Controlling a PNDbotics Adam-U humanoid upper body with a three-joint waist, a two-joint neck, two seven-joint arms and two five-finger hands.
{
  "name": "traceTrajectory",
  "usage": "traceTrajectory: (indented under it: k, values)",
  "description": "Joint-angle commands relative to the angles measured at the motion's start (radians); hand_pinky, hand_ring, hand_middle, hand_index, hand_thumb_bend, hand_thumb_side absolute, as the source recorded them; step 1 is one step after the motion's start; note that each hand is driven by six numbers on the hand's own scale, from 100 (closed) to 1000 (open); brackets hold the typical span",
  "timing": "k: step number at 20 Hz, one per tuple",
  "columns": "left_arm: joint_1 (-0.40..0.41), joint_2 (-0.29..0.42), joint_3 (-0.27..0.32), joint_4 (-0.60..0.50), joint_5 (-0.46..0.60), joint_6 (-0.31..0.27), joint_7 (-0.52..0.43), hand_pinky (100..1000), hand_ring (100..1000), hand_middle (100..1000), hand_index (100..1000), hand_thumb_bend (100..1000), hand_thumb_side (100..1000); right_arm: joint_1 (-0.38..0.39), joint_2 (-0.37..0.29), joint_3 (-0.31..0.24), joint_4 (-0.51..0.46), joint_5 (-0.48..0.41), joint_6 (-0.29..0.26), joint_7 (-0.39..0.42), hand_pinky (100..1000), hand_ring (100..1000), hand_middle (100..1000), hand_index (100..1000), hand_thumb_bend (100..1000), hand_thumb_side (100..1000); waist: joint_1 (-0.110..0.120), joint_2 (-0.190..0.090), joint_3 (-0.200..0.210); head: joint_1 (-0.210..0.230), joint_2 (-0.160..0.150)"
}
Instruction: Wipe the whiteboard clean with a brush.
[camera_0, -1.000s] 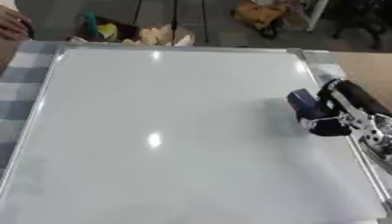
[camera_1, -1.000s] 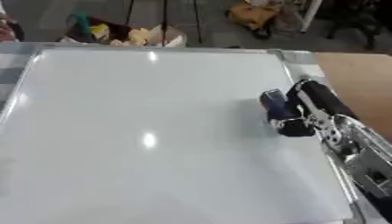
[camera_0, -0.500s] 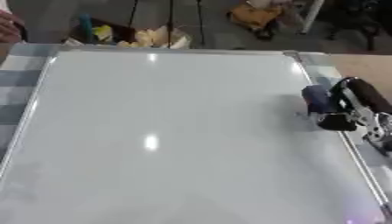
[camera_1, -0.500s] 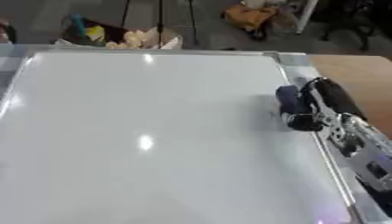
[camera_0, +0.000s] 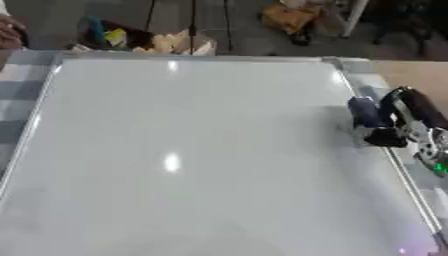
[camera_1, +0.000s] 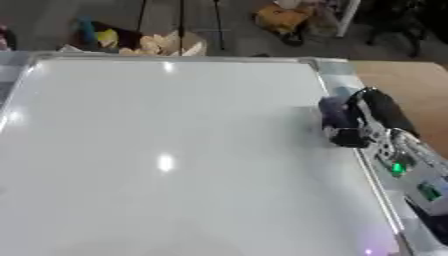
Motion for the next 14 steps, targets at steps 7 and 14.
traceTrajectory:
  k: [7, 14]
  values:
    - [-0.012, 0.01, -0.003, -0.018, -0.001, 0.0, -0.006, 355, 712, 576, 481, 126, 960, -0.02, -0.045, 0.012, -0.004, 0.054, 0.019, 0.008, 315, 468, 263, 100, 100, 147, 0.0, -0.02, 0.0, -0.007, -0.012]
    - [-0.014, 0.01, -0.004, -0.018, 0.002, 0.001, -0.008, 355, 711, 576, 481, 126, 960, -0.029, -0.044, 0.031, 0.021, 0.143, 0.032, 0.036, 346, 475, 244, 100, 100, 158, -0.004, -0.02, 0.008, -0.009, -0.011]
